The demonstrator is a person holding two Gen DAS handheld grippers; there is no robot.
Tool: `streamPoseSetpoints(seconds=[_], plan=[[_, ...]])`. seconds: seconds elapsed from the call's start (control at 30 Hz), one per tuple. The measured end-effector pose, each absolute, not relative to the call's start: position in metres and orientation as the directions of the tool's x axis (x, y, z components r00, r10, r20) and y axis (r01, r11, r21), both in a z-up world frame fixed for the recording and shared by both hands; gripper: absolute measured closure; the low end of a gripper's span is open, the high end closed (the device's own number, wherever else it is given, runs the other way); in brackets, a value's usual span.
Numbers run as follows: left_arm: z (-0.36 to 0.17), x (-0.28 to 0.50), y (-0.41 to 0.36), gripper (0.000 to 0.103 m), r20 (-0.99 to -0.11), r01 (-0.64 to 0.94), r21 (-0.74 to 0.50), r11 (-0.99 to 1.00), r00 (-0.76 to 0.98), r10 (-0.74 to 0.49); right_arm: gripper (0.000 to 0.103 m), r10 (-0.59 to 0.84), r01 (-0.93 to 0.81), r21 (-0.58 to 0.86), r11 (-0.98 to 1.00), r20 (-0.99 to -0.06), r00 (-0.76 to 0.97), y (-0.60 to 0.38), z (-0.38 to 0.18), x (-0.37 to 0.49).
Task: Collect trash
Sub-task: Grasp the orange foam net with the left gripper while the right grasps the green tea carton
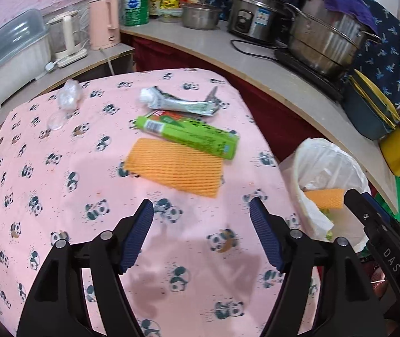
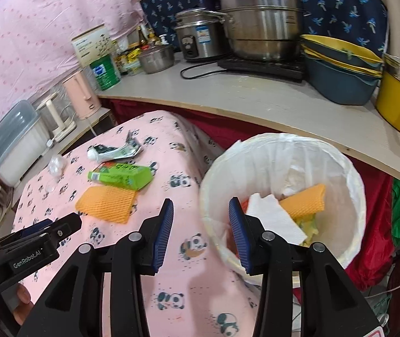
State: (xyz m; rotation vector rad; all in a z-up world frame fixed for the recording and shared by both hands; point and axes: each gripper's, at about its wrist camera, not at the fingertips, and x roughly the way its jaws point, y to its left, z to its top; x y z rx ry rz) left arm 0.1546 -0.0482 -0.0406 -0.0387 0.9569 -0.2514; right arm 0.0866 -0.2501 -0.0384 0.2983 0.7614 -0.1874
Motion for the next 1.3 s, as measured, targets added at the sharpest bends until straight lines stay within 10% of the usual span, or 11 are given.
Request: streamPoseSetpoints(seconds=[1.07, 1.3], plan=[[-0.121, 0.273, 0.013, 0.021, -0.873, 0.089, -0.218, 0.972, 0.427, -0.235, 0.031, 0.211, -0.140, 0.160, 0.977, -0.819, 0.534, -0.179, -0.114, 0.281], [-0.123, 0.276, 0.004, 0.053, -0.874, 0.135, -0.190, 0.973, 0.428, -0.230, 0.033, 0.213, -0.207, 0.121, 0.971, -0.834, 0.509, -0.168, -0.126, 0.286]])
